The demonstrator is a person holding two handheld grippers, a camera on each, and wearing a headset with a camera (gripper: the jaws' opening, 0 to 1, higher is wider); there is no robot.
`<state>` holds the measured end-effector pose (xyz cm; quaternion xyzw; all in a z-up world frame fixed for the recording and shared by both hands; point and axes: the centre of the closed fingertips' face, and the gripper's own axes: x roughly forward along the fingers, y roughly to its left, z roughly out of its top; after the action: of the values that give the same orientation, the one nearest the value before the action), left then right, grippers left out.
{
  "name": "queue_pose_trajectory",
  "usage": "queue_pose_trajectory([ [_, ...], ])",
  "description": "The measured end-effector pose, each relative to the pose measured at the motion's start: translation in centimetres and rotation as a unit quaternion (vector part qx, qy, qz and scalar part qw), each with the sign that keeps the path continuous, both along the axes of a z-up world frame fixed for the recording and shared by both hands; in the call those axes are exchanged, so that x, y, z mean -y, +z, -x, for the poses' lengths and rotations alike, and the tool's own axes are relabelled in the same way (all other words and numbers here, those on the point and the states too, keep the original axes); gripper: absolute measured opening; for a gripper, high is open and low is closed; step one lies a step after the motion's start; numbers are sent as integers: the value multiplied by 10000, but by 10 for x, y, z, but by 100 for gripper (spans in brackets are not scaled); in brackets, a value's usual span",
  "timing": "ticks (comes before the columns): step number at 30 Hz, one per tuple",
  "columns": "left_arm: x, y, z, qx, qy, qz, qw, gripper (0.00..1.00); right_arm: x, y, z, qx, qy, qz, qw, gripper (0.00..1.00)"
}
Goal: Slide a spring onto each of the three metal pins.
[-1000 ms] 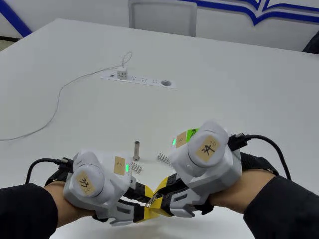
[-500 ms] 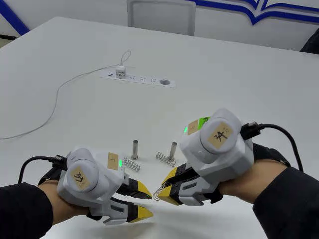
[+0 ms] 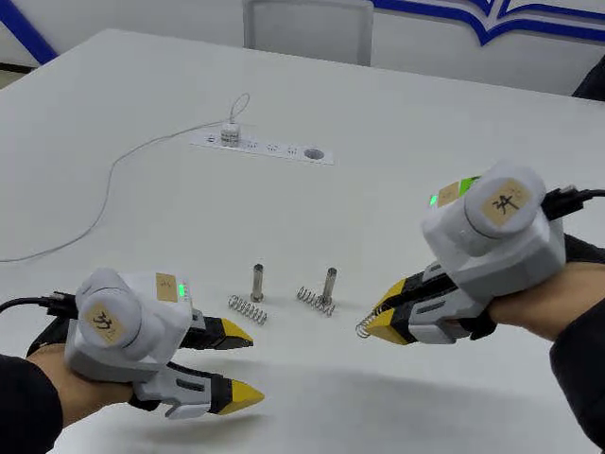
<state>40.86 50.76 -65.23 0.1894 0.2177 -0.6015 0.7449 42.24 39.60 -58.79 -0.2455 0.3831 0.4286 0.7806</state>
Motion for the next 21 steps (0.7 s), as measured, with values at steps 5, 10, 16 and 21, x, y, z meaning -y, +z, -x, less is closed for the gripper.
queue_pose_trajectory([
  [5, -5, 4, -8, 11, 249, 119, 9996, 43, 18, 9, -8, 46, -115, 111, 9999, 12],
  [10, -9, 9, -13, 22, 461, 302, 9985, 47, 36, 17, -17, 75, -272, 250, 9993, 12],
  [16, -12, 12, -16, 26, 628, 411, 9972, 50, 56, 18, -31, 76, -398, 570, 9975, 12],
  [21, -14, 15, -17, 1, 751, 537, 9957, 53, 66, 13, -44, 20, -470, 785, 9958, 12],
])
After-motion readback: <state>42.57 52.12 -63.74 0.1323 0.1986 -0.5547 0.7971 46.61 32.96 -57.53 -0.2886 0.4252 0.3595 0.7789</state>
